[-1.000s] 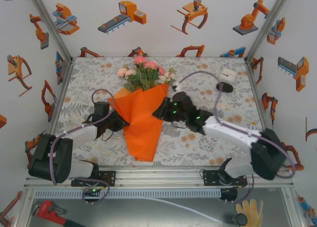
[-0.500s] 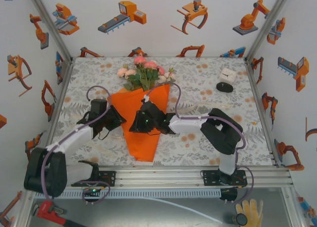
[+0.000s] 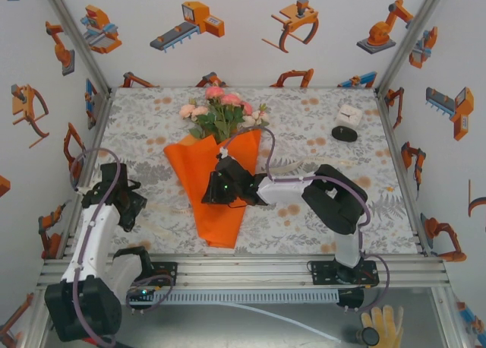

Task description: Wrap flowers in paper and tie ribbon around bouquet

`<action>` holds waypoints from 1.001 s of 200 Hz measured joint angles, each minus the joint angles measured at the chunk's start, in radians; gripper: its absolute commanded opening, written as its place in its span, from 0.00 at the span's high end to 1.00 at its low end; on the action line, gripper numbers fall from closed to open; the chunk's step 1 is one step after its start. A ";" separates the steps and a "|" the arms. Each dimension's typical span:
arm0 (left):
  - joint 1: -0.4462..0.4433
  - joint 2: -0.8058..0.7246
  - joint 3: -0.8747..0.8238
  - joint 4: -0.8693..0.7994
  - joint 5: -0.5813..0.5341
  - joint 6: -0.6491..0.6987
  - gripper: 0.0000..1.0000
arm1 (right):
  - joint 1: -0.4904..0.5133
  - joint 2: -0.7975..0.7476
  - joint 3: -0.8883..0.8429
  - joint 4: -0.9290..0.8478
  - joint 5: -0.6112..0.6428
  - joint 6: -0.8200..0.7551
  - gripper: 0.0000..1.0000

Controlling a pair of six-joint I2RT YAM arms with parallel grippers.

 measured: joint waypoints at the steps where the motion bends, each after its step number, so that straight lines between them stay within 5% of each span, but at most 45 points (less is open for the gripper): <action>1: 0.002 0.000 -0.002 0.000 -0.002 -0.001 0.41 | 0.000 0.000 0.000 0.000 0.000 -0.001 0.70; 35: 0.023 0.020 -0.112 0.071 0.009 0.023 0.30 | -0.001 0.002 0.000 0.015 -0.027 -0.014 0.70; 57: 0.023 0.105 -0.116 0.128 0.019 0.035 0.32 | -0.003 0.013 0.000 0.037 -0.049 -0.014 0.70; 89: 0.025 0.189 -0.086 0.171 0.011 0.048 0.69 | -0.012 0.024 0.000 0.045 -0.072 -0.014 0.70; 106: 0.029 0.210 -0.076 0.198 0.010 0.050 1.00 | -0.018 0.024 0.000 0.044 -0.077 -0.014 0.70; 147: 0.031 0.167 0.002 0.157 0.065 0.097 1.00 | -0.033 0.024 0.000 0.035 -0.078 -0.019 0.70; 181: 0.022 0.015 0.317 0.090 0.213 0.157 1.00 | -0.046 0.031 0.006 0.015 -0.072 -0.033 0.70; 200: -0.055 -0.014 0.501 0.090 0.331 0.143 1.00 | -0.048 0.064 0.039 0.005 -0.069 -0.040 0.70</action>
